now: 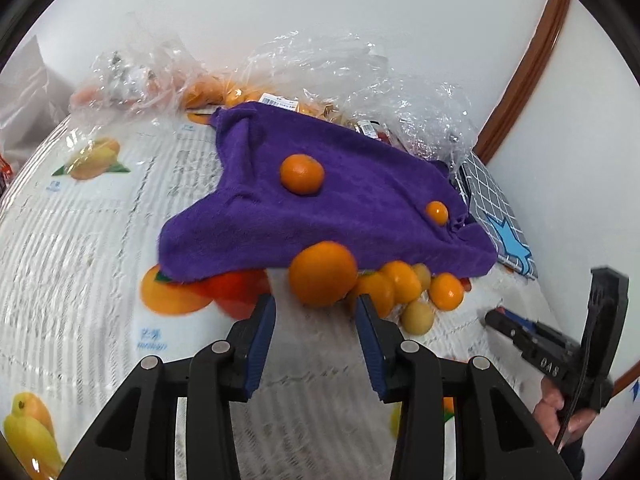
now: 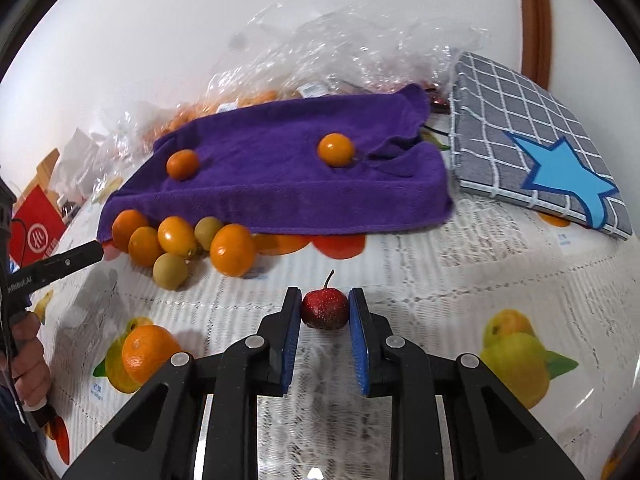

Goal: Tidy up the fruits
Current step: 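Grasp a large orange with the left gripper while the right gripper holds the red fruit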

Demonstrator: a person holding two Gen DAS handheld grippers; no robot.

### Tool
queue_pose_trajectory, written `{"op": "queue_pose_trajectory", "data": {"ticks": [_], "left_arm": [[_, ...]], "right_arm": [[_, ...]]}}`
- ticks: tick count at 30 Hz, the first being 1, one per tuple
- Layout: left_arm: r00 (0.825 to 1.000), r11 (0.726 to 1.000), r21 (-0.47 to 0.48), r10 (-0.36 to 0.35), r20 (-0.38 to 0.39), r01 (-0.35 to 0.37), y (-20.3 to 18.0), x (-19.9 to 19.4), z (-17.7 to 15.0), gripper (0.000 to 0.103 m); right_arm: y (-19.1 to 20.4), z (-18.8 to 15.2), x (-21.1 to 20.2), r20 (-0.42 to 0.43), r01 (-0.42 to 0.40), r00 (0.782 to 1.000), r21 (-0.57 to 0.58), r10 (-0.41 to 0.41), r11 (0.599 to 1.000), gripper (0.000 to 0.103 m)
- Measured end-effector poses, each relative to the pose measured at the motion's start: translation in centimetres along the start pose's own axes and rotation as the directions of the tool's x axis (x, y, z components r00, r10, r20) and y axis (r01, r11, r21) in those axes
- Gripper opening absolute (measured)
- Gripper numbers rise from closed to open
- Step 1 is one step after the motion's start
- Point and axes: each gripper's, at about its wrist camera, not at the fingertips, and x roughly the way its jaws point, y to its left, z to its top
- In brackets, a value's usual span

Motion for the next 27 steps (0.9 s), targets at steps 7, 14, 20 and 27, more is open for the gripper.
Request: {"op": "queue_pose_trajectory", "data": {"ticks": [7,14,20,27], "left_arm": [[0.999,0.999,-0.027,0.037,0.006,-0.037,-0.8,1.5,1.7,0.038],[1.000,0.995,-0.098,0.012,-0.005,-0.012,0.2,3.0,1.6,0.042],[0.999,0.992,-0.120,-0.030,-0.027,0.027,0.4,3.8,1.4,0.042],[0.993,0.974,-0.198,-0.114,0.009,0.114,1.8,3.5,1.2,0.040]], "right_arm": [[-0.6,-0.1,-0.2,0.011,-0.017,1.000,0.023,0.017,1.000,0.024],[-0.5,-0.2,-0.2,0.008,-0.019,1.000,0.025,0.019,1.000,0.024],[-0.2,-0.3,0.2,-0.015,-0.014,1.000,0.004,0.014,1.000,0.024],[0.0,-0.3,0.5,-0.027,-0.056,0.998,-0.021,0.055,0.998,0.024]]}}
